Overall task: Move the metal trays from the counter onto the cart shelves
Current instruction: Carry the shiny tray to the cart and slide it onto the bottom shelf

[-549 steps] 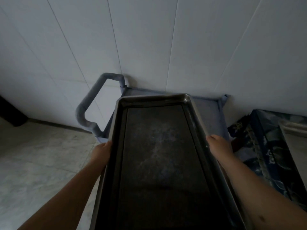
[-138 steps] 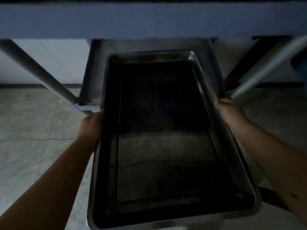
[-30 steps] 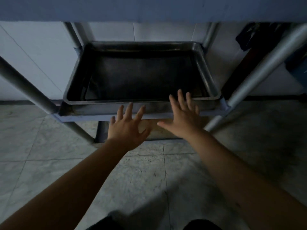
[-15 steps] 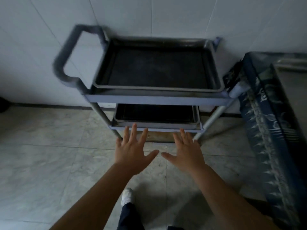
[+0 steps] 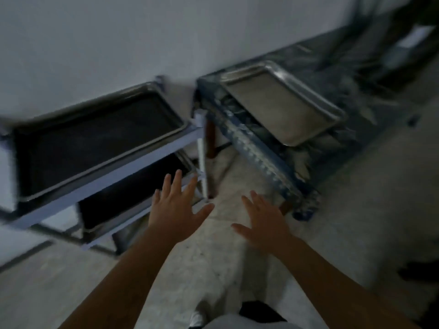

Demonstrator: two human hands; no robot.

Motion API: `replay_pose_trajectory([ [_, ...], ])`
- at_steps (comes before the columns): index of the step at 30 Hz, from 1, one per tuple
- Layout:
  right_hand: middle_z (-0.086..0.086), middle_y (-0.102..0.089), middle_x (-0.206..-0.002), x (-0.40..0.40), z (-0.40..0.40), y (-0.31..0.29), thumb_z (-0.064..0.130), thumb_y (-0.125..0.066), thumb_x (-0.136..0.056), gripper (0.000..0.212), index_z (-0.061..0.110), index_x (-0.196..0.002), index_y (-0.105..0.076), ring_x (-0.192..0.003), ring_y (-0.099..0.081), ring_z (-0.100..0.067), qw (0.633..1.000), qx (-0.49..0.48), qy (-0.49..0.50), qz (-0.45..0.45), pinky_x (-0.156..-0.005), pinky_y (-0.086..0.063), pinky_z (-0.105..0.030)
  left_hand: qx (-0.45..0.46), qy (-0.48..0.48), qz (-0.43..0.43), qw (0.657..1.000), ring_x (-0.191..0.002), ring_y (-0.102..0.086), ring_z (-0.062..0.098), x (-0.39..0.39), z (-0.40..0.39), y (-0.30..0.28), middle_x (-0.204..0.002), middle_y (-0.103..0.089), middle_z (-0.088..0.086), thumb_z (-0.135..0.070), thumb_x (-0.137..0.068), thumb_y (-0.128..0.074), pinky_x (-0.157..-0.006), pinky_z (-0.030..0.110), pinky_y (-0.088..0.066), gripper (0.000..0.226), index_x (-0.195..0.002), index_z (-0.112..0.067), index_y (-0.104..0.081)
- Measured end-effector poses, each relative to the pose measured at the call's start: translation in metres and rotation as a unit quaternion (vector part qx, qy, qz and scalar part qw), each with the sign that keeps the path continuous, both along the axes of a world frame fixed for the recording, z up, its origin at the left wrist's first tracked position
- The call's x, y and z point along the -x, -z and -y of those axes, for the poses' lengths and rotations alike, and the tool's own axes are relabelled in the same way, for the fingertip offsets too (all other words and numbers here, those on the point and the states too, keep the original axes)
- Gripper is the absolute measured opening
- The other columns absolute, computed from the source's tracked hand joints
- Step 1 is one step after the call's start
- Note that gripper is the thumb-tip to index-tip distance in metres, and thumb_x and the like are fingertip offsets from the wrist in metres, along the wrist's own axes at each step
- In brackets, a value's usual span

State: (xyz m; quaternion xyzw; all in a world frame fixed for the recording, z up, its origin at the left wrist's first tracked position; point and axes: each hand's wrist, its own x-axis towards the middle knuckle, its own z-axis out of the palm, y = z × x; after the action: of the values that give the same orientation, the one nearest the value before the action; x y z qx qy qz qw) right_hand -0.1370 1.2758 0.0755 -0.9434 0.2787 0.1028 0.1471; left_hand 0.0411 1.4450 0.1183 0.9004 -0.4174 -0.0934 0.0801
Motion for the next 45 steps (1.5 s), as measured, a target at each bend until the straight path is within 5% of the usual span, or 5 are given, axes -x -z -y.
replay_pose_trajectory([
  [8, 0.0, 0.003, -0.162, 0.227, 0.036, -0.009, 0.086, -0.02, -0.074, 0.097, 0.03, -0.15, 0.001, -0.148, 0.0, -0.022, 0.939, 0.02, 0.342, -0.016, -0.115, -0.015, -0.051, 0.012, 0.356, 0.019, 0.934, -0.151, 0.004, 0.031, 0.151, 0.181, -0.014, -0.166, 0.004, 0.008, -0.086, -0.077, -0.01, -0.118, 0.057, -0.014, 0.092, -0.154, -0.037, 0.0],
  [14, 0.003, 0.006, -0.161, 0.346, 0.065, -0.015, 0.098, -0.011, -0.06, 0.112, 0.031, -0.149, -0.001, -0.147, 0.004, -0.02, 0.875, 0.038, 0.483, -0.009, -0.115, -0.015, -0.052, -0.006, 0.458, 0.044, 0.888, -0.151, 0.004, 0.029, 0.259, 0.268, -0.004, -0.166, 0.002, 0.007, -0.085, -0.076, -0.009, -0.118, 0.057, -0.011, 0.093, -0.154, -0.036, 0.0],
  [27, -0.002, 0.003, -0.162, 0.435, 0.224, -0.011, 0.092, -0.025, -0.066, 0.107, 0.029, -0.149, -0.005, -0.148, 0.001, -0.024, 0.864, 0.012, 0.503, -0.012, -0.114, -0.016, -0.054, -0.058, 0.483, 0.028, 0.873, -0.15, 0.01, 0.032, 0.371, 0.427, 0.019, -0.166, 0.009, 0.007, -0.086, -0.075, -0.011, -0.12, 0.056, -0.006, 0.097, -0.155, -0.035, 0.004],
  [39, 0.001, 0.003, -0.162, 0.426, 0.481, 0.029, 0.097, -0.016, -0.059, 0.112, 0.031, -0.148, -0.002, -0.147, 0.001, -0.022, 0.857, 0.023, 0.512, -0.059, -0.114, -0.016, -0.054, -0.07, 0.489, 0.026, 0.869, -0.151, 0.002, 0.028, 0.337, 0.69, 0.049, -0.166, 0.002, 0.008, -0.091, -0.072, -0.005, -0.118, 0.059, -0.013, 0.102, -0.156, -0.033, -0.002],
  [45, 0.004, 0.001, -0.162, 0.383, 0.601, 0.012, 0.097, -0.015, -0.053, 0.117, 0.032, -0.149, -0.002, -0.148, 0.0, -0.018, 0.893, -0.003, 0.448, -0.047, -0.112, -0.018, -0.053, -0.071, 0.42, 0.01, 0.905, -0.151, 0.001, 0.032, 0.285, 0.763, 0.04, -0.166, 0.0, 0.006, -0.087, -0.078, -0.012, -0.118, 0.056, -0.013, 0.094, -0.156, -0.034, -0.002],
])
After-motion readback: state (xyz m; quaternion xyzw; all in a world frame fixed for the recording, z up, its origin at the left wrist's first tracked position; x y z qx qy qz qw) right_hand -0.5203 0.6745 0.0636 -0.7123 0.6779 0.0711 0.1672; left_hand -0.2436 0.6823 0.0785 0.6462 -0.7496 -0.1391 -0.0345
